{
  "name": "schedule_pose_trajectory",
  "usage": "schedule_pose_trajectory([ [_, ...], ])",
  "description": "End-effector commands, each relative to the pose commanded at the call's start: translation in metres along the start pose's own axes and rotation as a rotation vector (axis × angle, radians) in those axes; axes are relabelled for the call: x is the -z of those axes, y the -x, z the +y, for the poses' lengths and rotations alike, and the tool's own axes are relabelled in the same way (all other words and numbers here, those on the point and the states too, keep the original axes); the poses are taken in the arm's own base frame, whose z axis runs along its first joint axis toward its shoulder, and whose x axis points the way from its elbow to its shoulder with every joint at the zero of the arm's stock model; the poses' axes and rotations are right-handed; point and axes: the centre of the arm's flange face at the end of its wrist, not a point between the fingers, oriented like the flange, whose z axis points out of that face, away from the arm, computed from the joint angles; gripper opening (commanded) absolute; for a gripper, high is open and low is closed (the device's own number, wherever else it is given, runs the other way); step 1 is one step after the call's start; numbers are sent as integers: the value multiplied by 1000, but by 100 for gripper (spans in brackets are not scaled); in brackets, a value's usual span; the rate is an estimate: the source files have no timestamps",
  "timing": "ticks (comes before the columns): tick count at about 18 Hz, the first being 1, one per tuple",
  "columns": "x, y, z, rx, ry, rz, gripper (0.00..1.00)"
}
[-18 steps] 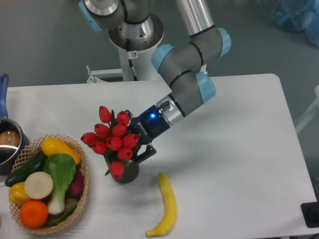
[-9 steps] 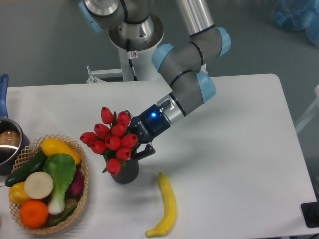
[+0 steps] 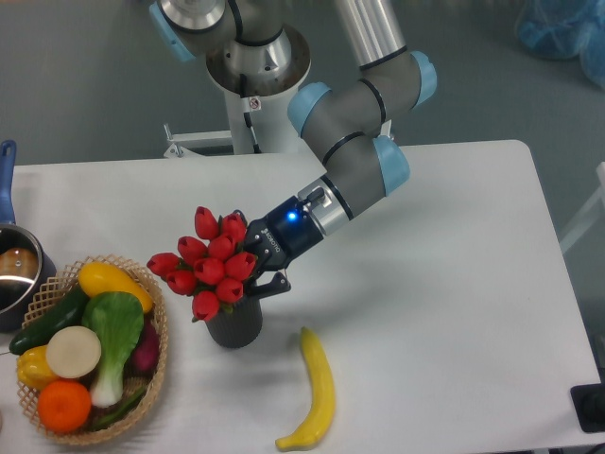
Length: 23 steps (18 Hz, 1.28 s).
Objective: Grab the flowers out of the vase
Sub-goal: 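Close the gripper on the tulip stems, then lift the gripped tulips up out of the grey vase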
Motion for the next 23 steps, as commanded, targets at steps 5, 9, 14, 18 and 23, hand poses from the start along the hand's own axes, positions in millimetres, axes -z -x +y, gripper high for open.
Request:
schedule_pose_trajectory([
  [5,3,0,-3,6,-41,-9,40],
  [9,4,-6,-11,6,-57,-11,40],
  [14,8,-15,-28,1,-139,-20,40],
  [18,11,-15,-42,32,-144,-21,40],
  [23,17,-18,-61,72,-180,-24,40],
])
